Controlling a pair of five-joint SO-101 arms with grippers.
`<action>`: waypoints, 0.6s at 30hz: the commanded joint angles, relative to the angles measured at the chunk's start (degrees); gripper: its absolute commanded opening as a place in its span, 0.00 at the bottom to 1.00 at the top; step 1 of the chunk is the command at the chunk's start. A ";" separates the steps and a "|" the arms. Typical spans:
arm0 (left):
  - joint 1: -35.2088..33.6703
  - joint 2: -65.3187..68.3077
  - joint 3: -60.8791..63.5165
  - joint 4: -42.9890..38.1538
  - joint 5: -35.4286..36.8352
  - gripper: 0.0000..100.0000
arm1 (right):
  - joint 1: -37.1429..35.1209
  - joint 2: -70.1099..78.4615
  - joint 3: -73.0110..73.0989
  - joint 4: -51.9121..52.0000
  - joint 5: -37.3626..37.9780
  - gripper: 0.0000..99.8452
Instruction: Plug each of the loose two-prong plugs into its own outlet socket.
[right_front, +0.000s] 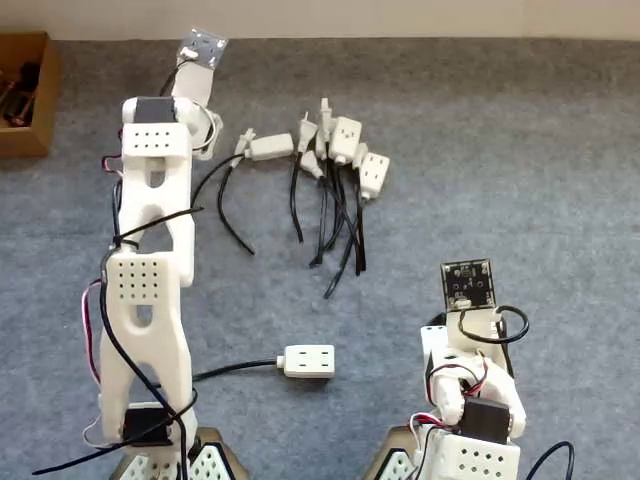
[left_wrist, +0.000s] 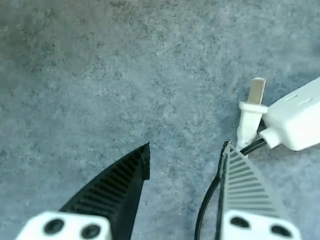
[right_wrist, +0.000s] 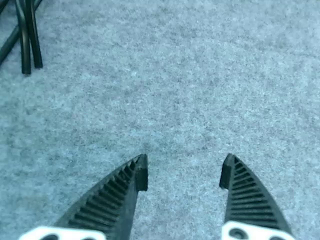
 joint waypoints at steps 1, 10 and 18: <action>1.89 1.36 -2.07 0.09 0.26 0.22 | 0.57 -0.75 5.58 -0.92 0.00 0.24; 3.74 2.33 -3.91 5.01 0.35 0.22 | 0.57 -0.75 5.67 -1.10 0.00 0.24; 7.60 1.80 -11.74 15.65 0.53 0.22 | 0.57 -0.75 5.67 -1.19 0.00 0.24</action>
